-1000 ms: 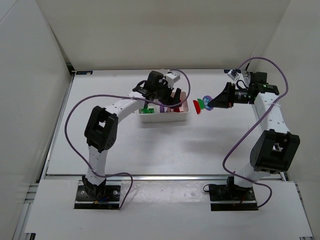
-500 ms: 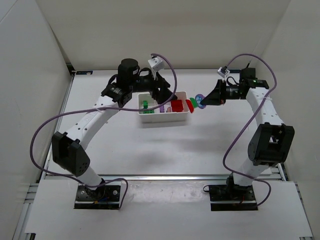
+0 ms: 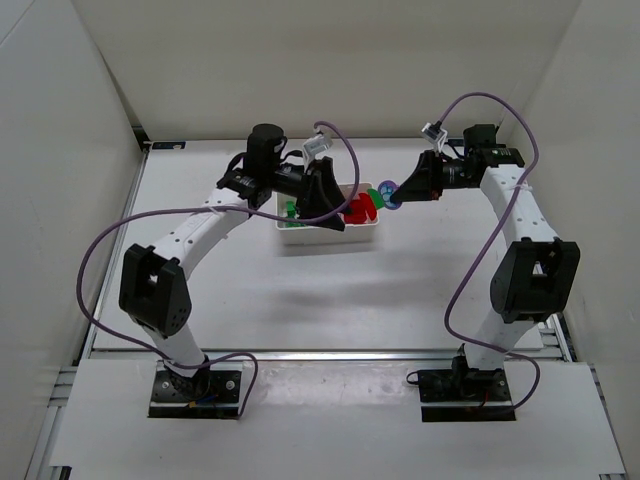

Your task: Sort the legos into containers by color

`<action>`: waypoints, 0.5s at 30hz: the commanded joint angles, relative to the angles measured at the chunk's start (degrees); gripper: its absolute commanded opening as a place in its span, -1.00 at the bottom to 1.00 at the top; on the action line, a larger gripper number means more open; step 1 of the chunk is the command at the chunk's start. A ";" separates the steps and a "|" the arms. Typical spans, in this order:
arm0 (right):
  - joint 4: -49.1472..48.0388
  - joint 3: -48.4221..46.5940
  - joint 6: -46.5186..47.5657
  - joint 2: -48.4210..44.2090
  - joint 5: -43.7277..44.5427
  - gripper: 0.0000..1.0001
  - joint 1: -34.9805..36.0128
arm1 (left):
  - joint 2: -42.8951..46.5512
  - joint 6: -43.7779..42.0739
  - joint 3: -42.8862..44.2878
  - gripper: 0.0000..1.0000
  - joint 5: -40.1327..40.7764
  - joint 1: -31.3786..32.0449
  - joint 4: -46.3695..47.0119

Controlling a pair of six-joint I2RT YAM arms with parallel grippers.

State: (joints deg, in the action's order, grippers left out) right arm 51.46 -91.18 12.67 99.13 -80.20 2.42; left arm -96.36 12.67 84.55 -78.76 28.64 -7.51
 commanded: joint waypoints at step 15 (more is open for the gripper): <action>5.93 -1.81 11.86 -6.58 0.31 -1.00 5.23 | -7.08 -1.24 11.86 0.71 3.00 -1.31 -9.45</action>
State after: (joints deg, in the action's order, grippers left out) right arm 56.45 -91.09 22.15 94.35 -80.71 6.52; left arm -103.50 14.09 93.14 -77.17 26.48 -12.58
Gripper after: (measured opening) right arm 0.415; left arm 0.862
